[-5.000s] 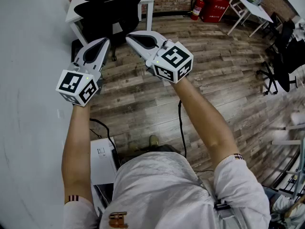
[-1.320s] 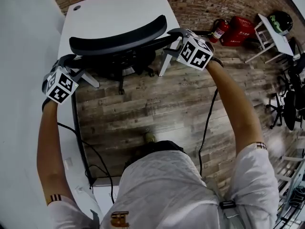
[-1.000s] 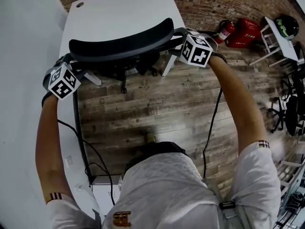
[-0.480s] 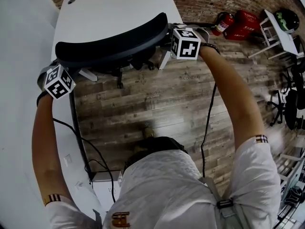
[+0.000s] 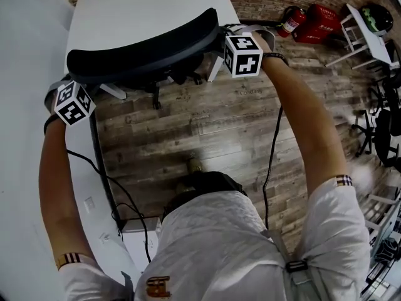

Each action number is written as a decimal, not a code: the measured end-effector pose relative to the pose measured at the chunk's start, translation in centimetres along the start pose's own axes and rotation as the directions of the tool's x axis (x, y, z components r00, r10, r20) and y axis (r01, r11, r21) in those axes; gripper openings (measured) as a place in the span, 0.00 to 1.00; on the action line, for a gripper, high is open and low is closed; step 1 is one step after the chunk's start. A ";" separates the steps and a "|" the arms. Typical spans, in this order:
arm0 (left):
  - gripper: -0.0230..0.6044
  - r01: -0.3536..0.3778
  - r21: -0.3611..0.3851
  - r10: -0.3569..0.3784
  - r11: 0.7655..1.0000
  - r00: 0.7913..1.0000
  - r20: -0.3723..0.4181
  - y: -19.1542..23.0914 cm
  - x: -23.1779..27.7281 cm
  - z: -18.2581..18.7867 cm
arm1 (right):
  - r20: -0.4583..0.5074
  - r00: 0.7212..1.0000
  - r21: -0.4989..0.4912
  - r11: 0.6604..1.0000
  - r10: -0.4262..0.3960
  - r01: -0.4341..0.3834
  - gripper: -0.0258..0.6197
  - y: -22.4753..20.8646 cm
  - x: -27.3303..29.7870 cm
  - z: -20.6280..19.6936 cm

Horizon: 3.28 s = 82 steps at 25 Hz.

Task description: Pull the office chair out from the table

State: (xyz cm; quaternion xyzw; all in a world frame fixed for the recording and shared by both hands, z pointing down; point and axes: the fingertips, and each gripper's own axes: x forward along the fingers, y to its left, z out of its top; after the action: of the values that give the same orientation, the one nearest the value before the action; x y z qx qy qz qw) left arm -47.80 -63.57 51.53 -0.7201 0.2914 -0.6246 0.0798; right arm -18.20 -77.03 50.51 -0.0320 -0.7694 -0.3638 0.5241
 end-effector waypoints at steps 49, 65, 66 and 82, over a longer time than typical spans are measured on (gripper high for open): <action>0.15 0.011 0.054 -0.013 0.998 0.999 0.034 -19.8 -11.4 -1.0 | -0.041 0.999 0.043 0.999 -0.025 0.027 0.15 20.0 -10.2 9.9; 0.15 0.012 0.034 -0.012 0.999 1.000 -0.002 -27.5 -15.5 1.7 | -0.012 1.000 0.010 1.000 -0.022 0.023 0.14 27.5 -14.8 10.7; 0.15 0.015 0.033 -0.015 0.999 1.000 -0.001 -28.2 -15.8 1.9 | -0.007 1.000 0.010 1.000 -0.022 0.022 0.14 28.2 -15.3 10.9; 0.16 0.032 0.042 -0.032 0.999 0.999 0.007 -36.3 -20.2 3.3 | -0.026 0.999 0.025 0.999 -0.035 0.036 0.15 36.3 -20.0 13.0</action>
State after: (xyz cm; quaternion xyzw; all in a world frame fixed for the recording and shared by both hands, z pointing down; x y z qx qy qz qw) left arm -34.02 -24.20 50.96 -0.7253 0.2665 -0.6289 0.0858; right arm -3.77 -36.09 50.58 -0.0070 -0.7677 -0.3636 0.5276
